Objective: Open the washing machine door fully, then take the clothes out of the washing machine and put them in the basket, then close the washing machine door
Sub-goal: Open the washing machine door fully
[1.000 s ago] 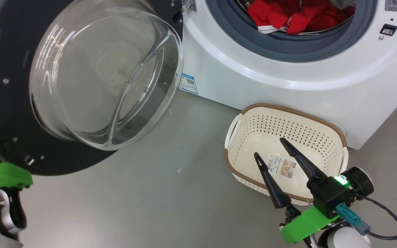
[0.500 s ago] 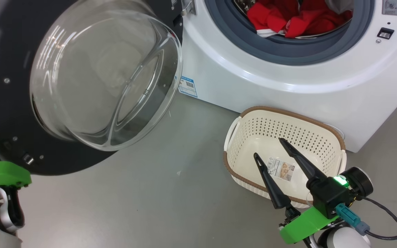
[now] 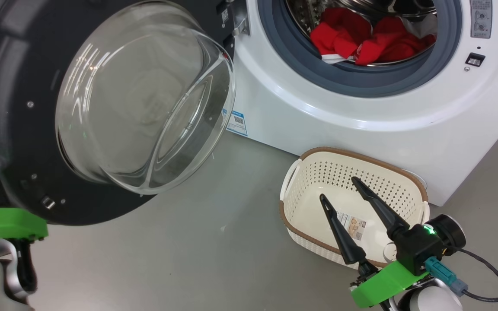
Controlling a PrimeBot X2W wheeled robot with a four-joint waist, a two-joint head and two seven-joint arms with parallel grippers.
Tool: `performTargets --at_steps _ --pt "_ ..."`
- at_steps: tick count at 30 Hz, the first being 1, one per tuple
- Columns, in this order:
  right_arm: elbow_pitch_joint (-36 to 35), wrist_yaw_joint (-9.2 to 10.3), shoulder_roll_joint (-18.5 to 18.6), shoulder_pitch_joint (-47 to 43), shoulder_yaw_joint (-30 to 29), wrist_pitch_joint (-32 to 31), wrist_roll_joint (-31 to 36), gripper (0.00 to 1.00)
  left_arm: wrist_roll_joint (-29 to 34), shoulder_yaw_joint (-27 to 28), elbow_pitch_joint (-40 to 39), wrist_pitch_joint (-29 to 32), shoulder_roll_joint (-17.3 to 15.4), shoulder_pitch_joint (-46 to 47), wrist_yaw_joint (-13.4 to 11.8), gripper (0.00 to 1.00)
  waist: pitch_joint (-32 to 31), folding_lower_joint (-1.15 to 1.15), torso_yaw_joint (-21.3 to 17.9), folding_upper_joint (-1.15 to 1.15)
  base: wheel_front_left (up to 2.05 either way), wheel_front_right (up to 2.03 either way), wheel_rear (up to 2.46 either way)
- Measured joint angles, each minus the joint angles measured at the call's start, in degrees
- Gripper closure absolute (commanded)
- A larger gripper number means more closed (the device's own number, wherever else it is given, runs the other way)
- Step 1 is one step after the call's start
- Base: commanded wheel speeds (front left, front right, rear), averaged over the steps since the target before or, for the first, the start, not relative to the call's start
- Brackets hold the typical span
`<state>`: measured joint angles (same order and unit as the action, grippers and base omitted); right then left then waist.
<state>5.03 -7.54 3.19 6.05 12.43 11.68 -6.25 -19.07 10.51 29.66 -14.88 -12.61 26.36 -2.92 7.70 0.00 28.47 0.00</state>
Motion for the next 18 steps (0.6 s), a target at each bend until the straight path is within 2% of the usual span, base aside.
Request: performTargets --at_steps 2,4,6,7,8,9,10,18 --pt "0.25 0.0 -0.01 -0.03 -0.08 0.27 -0.34 0.0 0.51 -0.05 -2.26 0.0 0.52 -0.87 0.0 1.0 -0.31 0.0 0.02 0.0 0.0 0.0 0.0" --pt "0.44 0.0 -0.01 -0.04 -0.25 0.67 -0.55 0.0 0.98 -0.24 -4.67 -0.01 1.21 -2.04 -0.03 0.74 -0.58 0.0 0.0 0.0 0.0 0.0 0.0" --pt "0.59 0.0 -0.02 -0.05 -0.44 0.87 -0.81 0.0 1.21 -0.63 -7.2 0.0 1.72 -3.45 -0.19 0.62 -0.77 0.0 -0.16 0.0 0.0 0.0 0.0" --pt "0.73 0.0 -0.02 -0.05 -0.54 1.04 -0.81 0.0 1.53 -0.93 -8.59 0.0 1.96 -4.17 -0.6 0.51 -0.89 0.0 -0.26 0.0 0.0 0.0 0.0" --pt "0.86 0.0 -0.02 -0.05 -0.66 1.25 -0.83 0.0 1.57 -1.19 -10.13 0.01 2.3 -4.82 -0.69 0.27 -0.99 0.0 -0.39 0.0 0.0 0.0 0.0" --pt "1.07 0.0 -0.02 -0.05 -0.78 1.44 -1.31 0.0 1.72 -1.77 -13.16 0.44 2.69 -6.1 -0.94 0.09 -1.17 0.0 -0.73 0.0 0.0 0.0 0.0" --pt "1.16 0.0 -0.02 -0.05 -0.87 1.45 -1.34 0.0 1.9 -2.09 -14.83 0.71 2.91 -6.75 -1.18 0.0 -1.24 0.0 -0.94 0.0 0.0 0.0 0.0" --pt "1.82 0.0 -0.05 -0.04 -2.65 2.4 -1.85 0.0 3.09 -6.02 -27.32 3.23 5.1 -11.71 -1.77 0.0 -1.75 0.0 -3.29 0.0 0.0 0.0 0.0"
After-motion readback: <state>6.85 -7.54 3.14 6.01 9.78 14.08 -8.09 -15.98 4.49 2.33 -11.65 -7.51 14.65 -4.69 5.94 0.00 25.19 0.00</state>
